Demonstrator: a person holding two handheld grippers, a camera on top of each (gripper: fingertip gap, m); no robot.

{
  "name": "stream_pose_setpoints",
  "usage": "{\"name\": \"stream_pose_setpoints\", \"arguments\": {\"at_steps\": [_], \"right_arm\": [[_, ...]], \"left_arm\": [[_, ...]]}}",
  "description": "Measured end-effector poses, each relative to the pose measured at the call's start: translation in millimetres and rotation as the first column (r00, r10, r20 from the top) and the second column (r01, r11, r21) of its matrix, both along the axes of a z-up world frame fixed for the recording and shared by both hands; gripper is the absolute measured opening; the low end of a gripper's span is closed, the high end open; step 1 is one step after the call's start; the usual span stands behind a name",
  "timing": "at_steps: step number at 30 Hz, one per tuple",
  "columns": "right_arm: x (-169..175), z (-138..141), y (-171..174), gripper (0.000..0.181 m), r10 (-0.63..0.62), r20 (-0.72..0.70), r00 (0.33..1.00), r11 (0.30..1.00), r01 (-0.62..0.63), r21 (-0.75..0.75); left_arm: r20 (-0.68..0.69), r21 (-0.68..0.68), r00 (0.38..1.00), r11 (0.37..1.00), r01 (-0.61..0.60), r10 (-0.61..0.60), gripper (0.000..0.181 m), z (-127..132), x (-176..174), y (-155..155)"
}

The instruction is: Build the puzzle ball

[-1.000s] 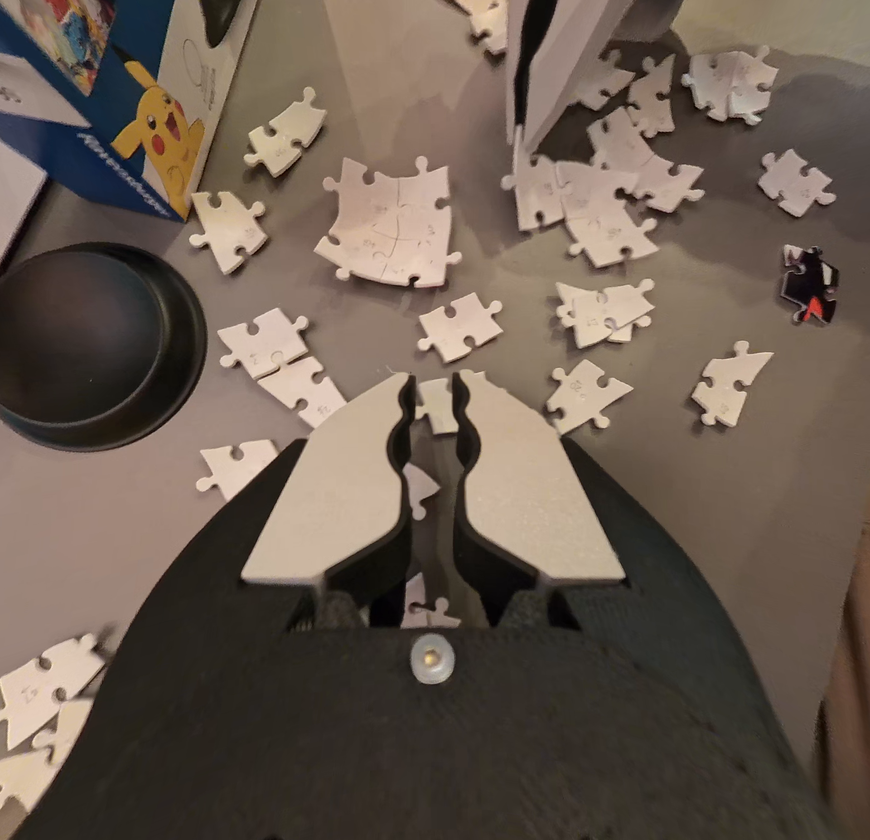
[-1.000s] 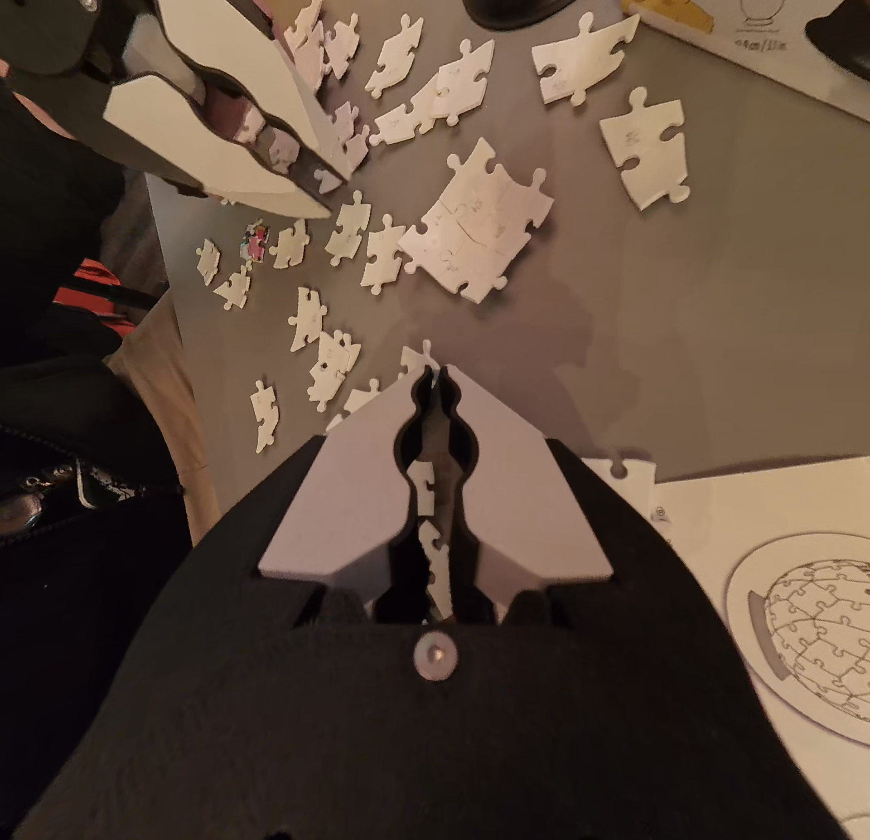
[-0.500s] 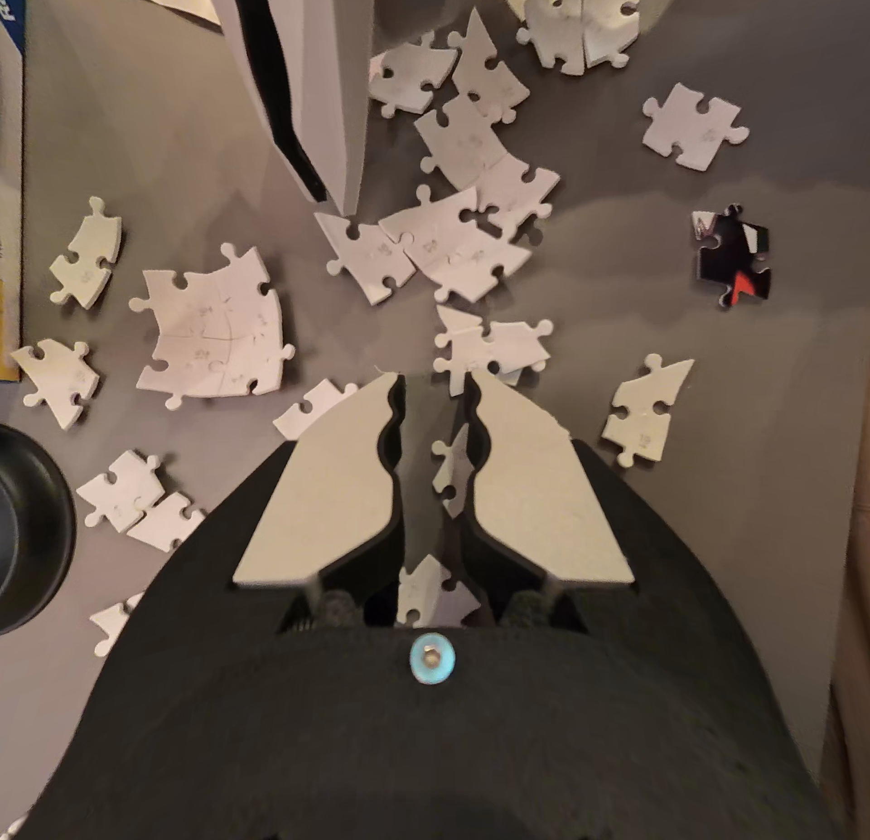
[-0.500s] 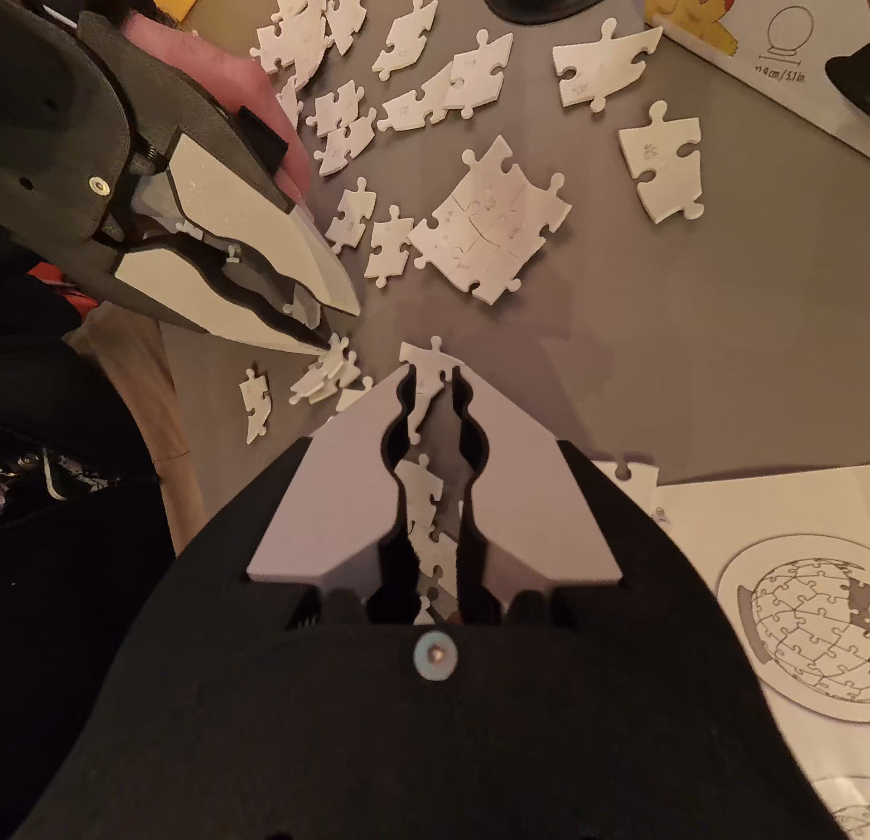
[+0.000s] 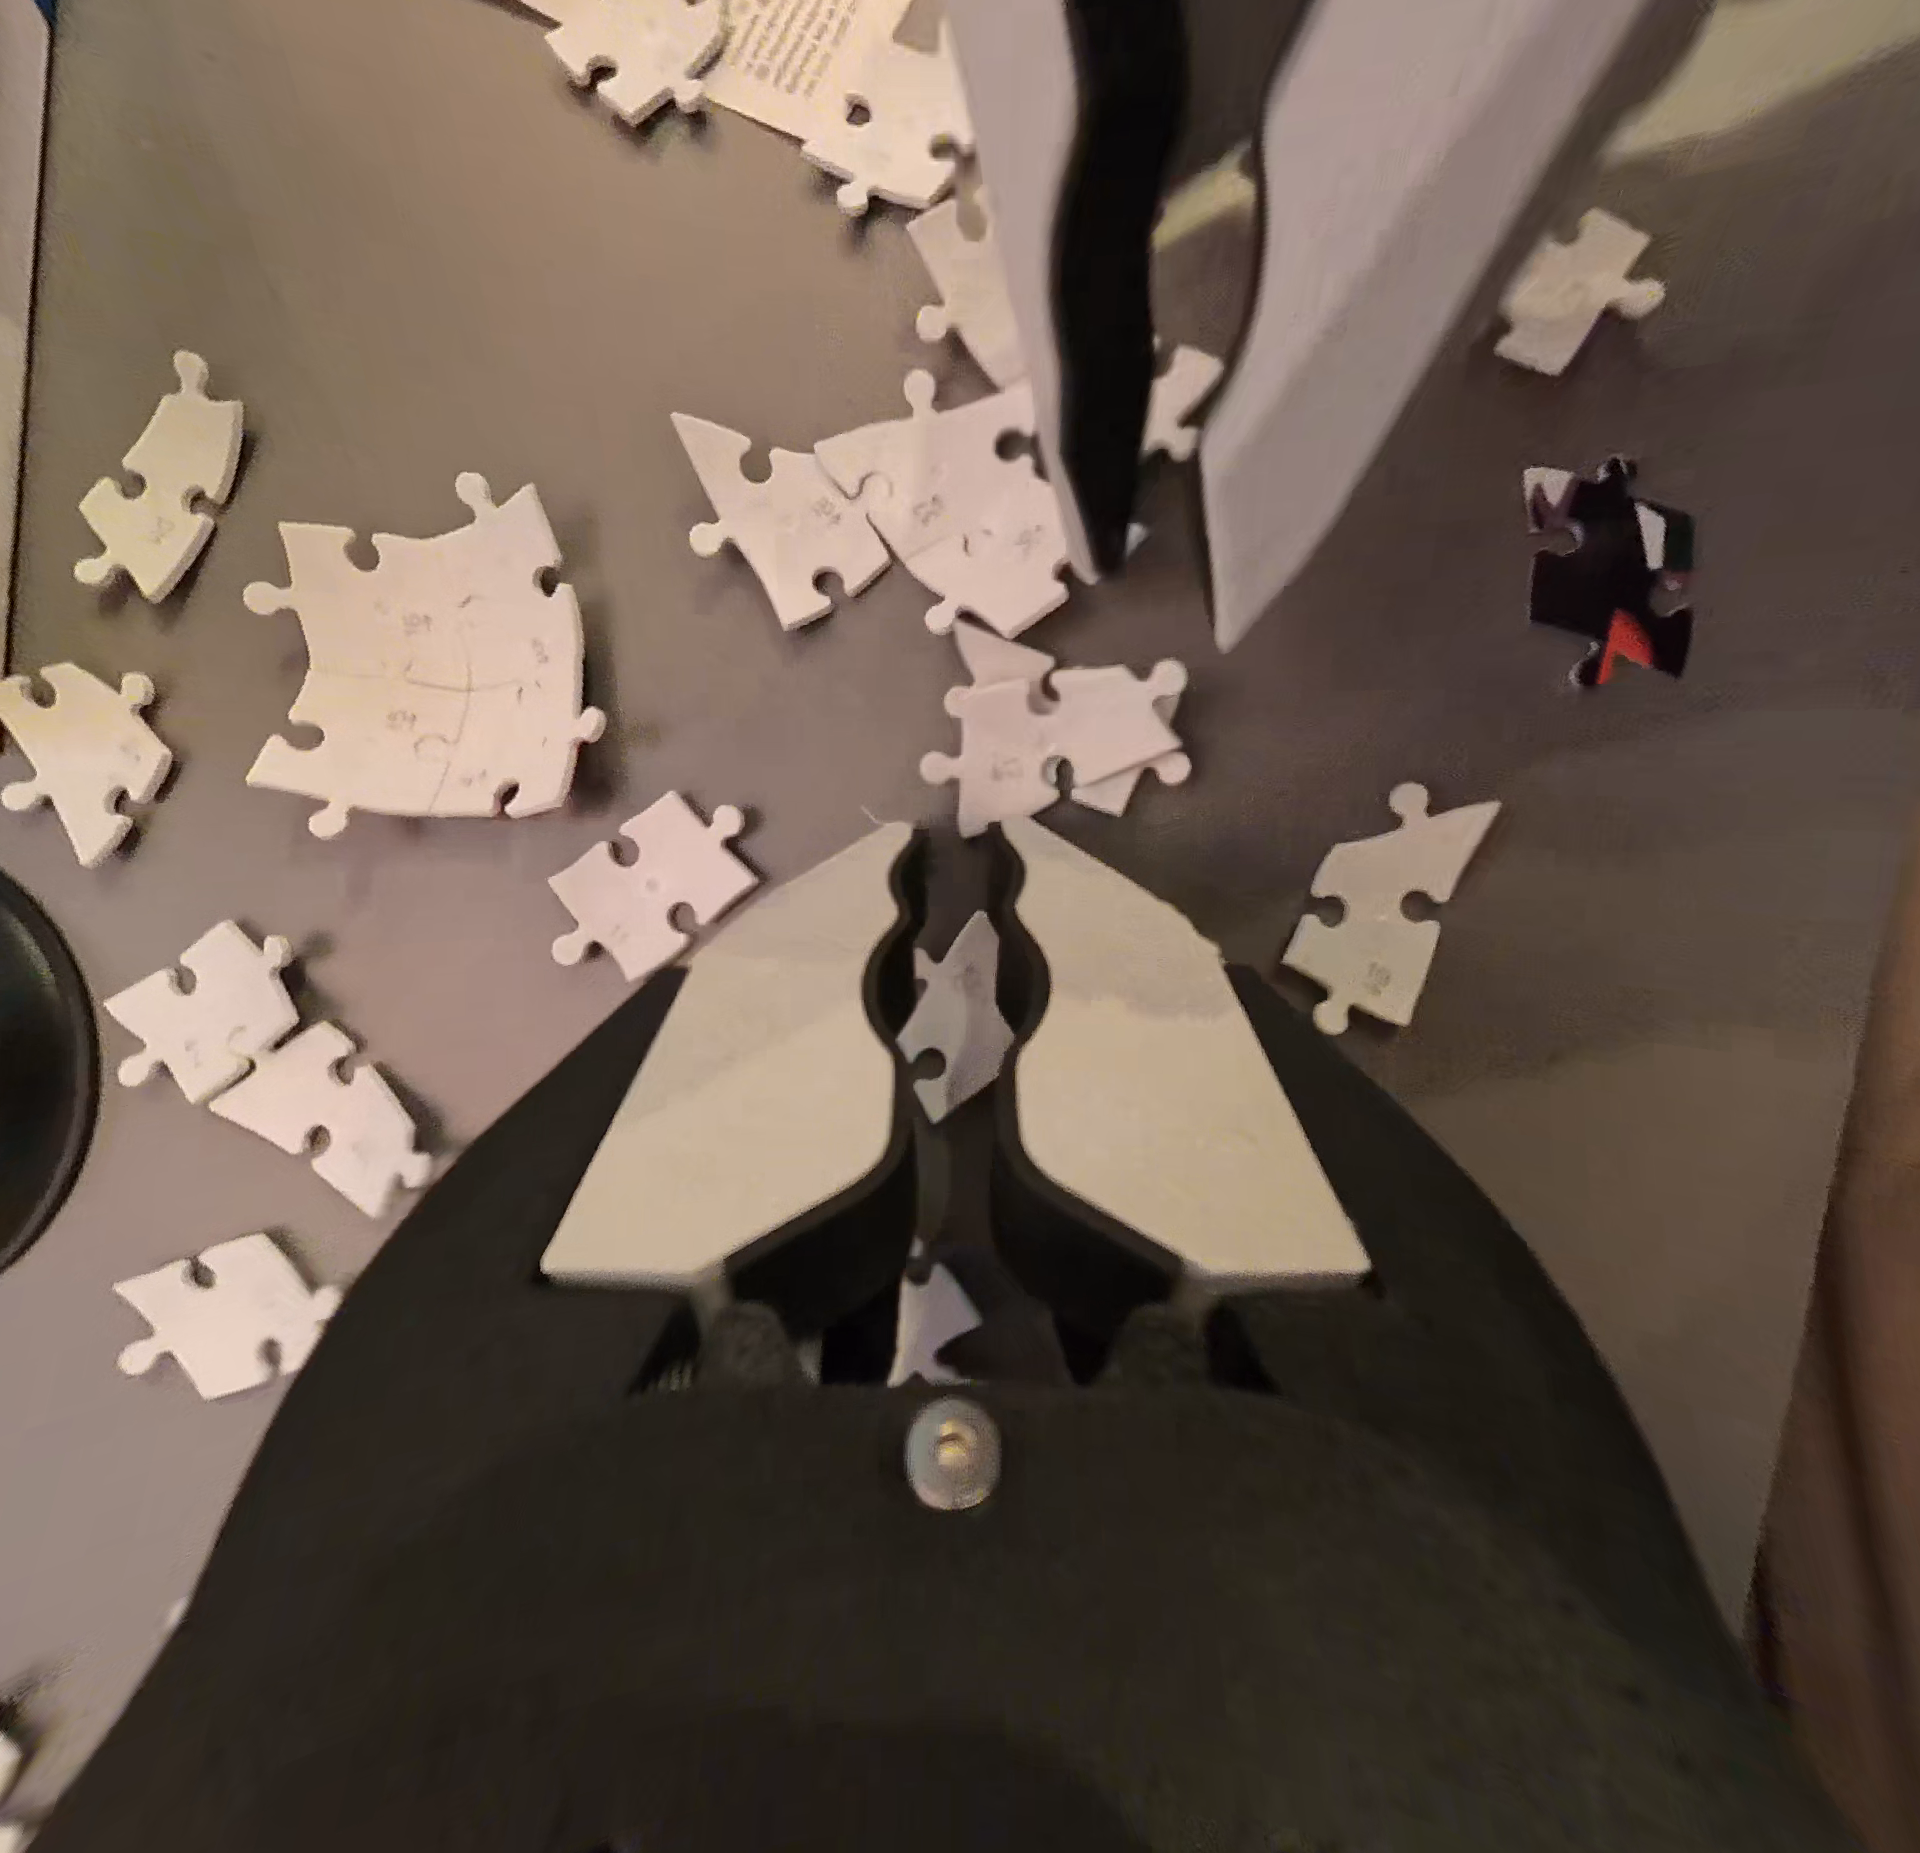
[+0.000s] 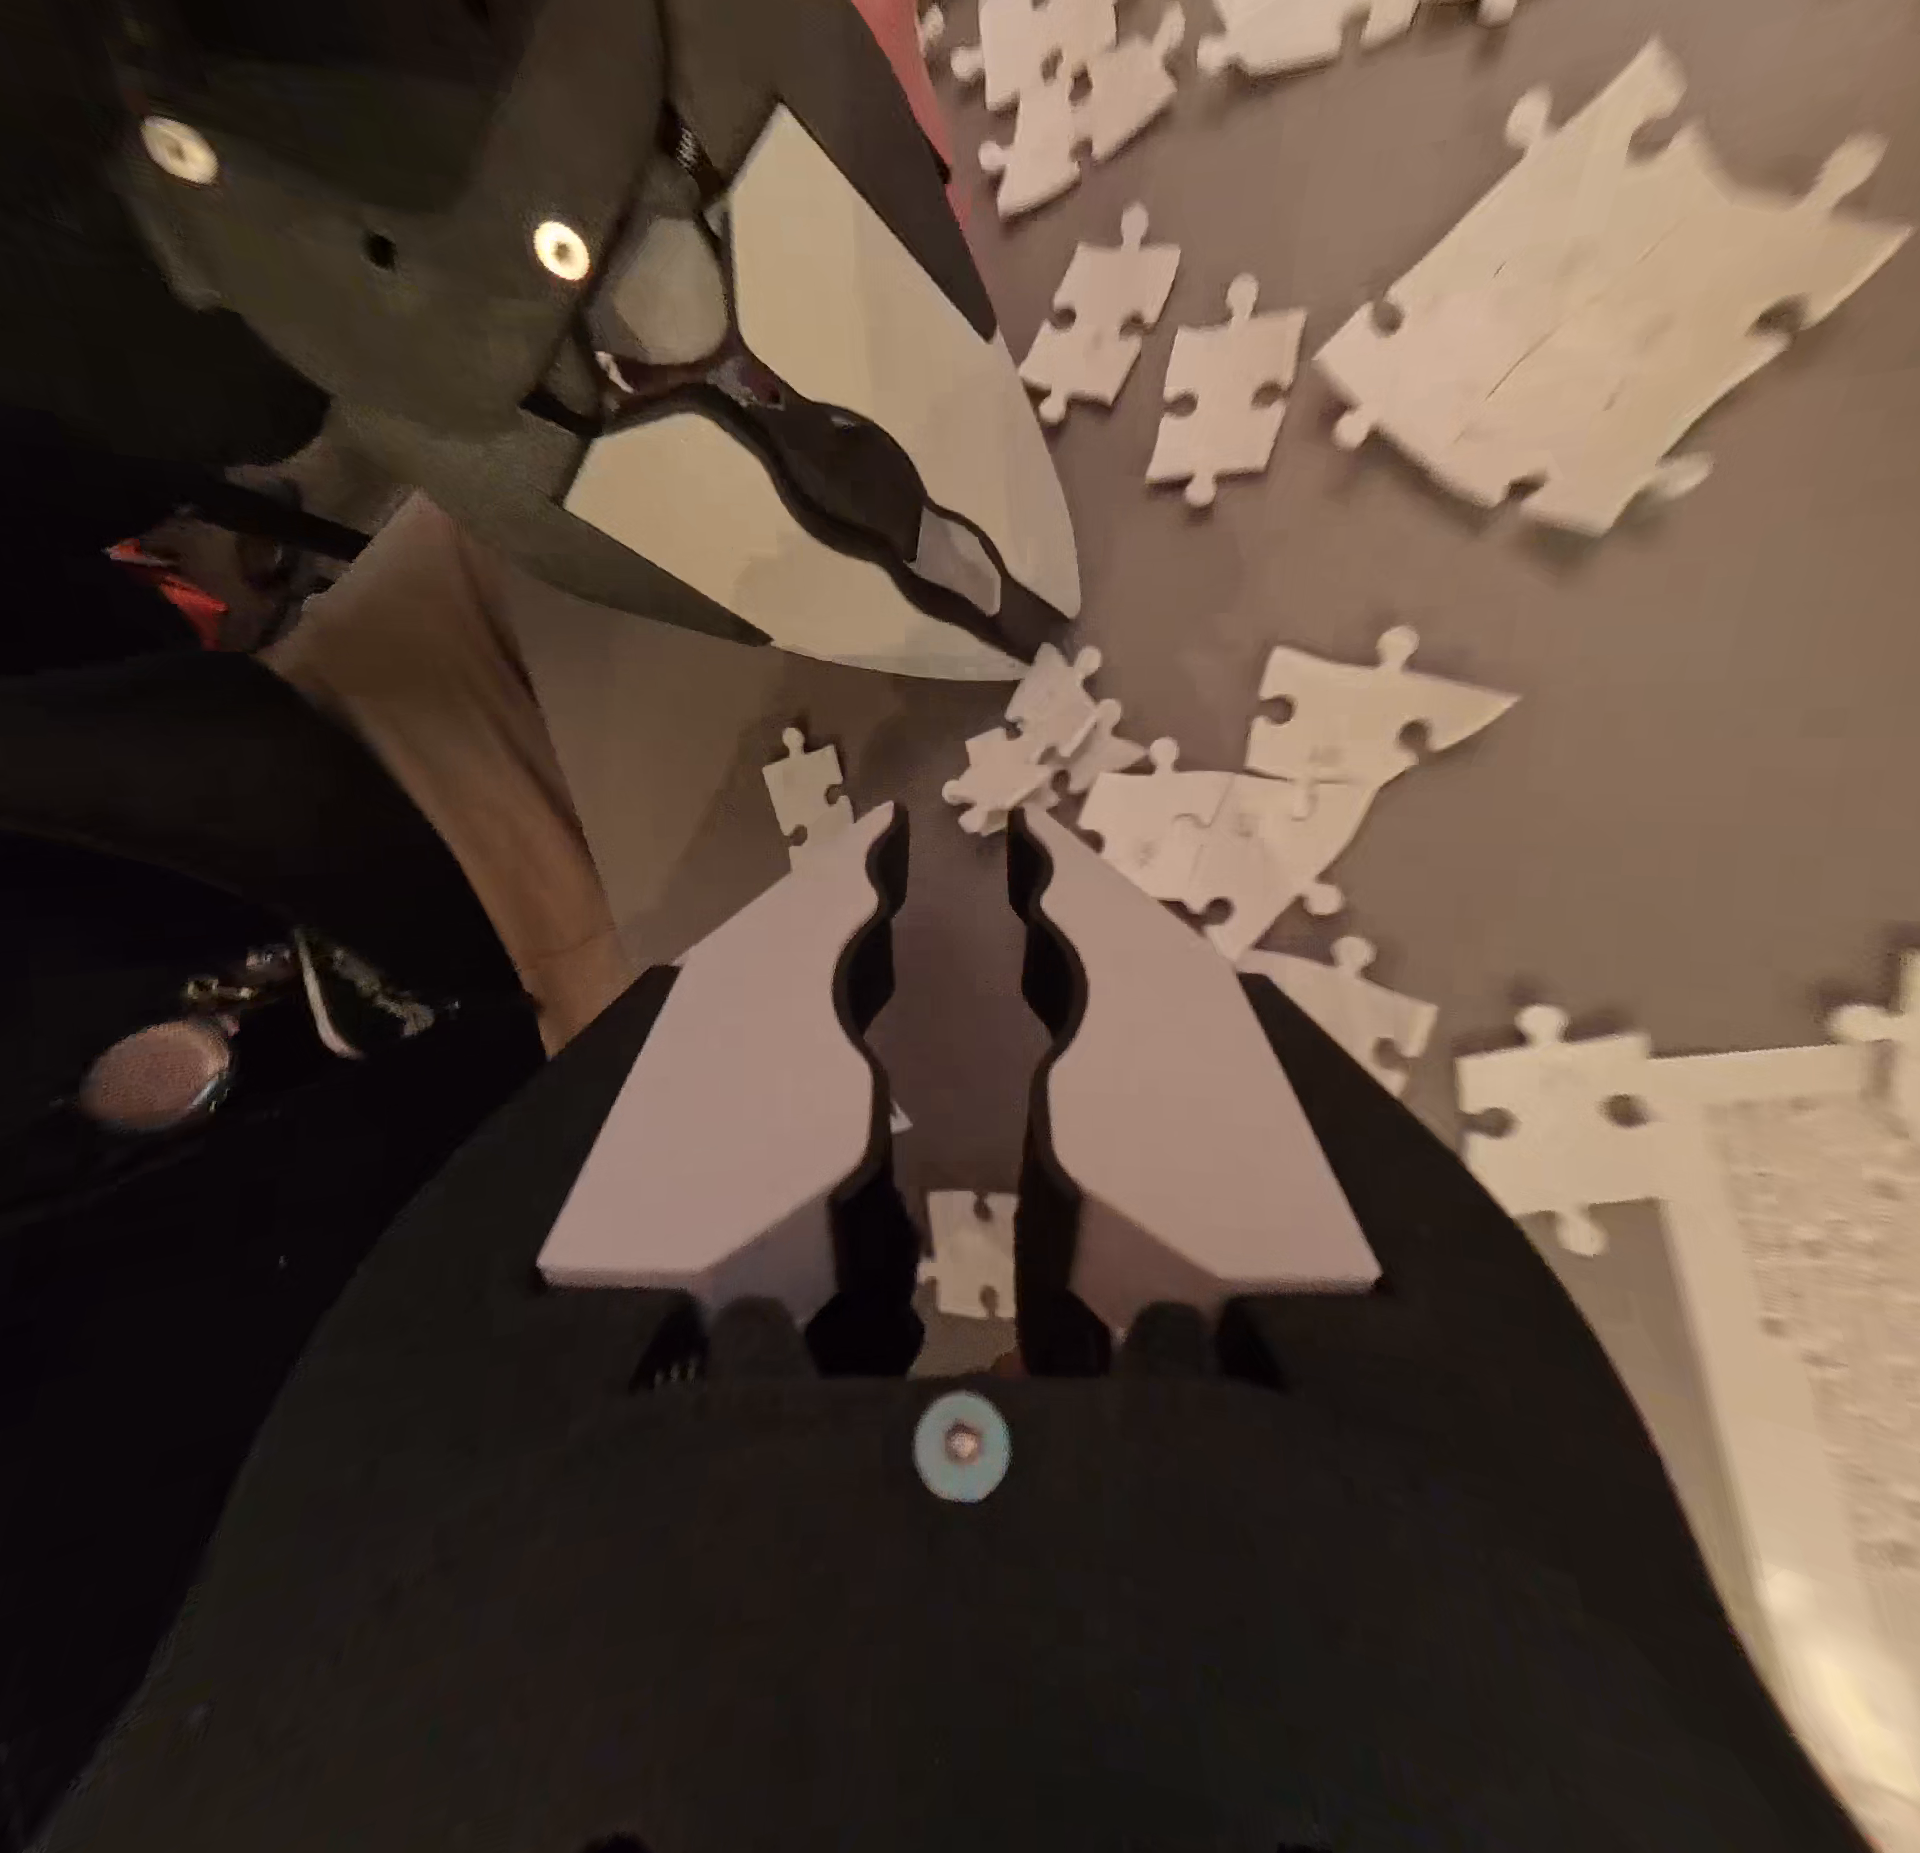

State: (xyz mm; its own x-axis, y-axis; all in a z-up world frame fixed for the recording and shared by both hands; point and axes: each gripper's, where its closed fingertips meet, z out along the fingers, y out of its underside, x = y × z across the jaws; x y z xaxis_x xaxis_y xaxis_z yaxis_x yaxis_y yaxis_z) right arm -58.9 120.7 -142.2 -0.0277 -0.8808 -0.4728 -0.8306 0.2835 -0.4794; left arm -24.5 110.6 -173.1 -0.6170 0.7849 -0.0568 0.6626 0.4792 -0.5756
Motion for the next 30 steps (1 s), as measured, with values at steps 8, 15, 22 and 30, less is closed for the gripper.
{"name": "stream_pose_setpoints", "arguments": {"at_steps": [8, 15, 22, 30], "right_arm": [[5.2, -24.8, 1.5, 0.011, -0.083, -0.060, 0.995, 0.995, 0.079, -0.065], [6.9, -27.6, -2.3, 0.000, -0.109, -0.047, 0.993, 0.993, 0.107, -0.040], [10.3, -22.8, 0.9, 0.000, -0.076, -0.017, 0.997, 0.995, 0.075, -0.059], [10.1, -24.5, 5.2, 0.000, -0.035, -0.008, 0.999, 0.997, 0.035, -0.064]], "left_arm": [[0.002, -0.032, 1.000, 0.999, -0.022, 0.022, 0.007, 0.0, -5.6, 1.7], [-0.003, -0.036, 1.000, 0.999, -0.024, 0.024, 0.005, 0.0, -6.5, 2.4], [-0.094, 0.011, 0.996, 1.000, -0.007, 0.008, 0.024, 7.1, -11.1, 4.1], [-0.113, 0.099, 0.993, 0.995, -0.012, 0.023, 0.020, 1.7, -16.4, 6.0]]}}
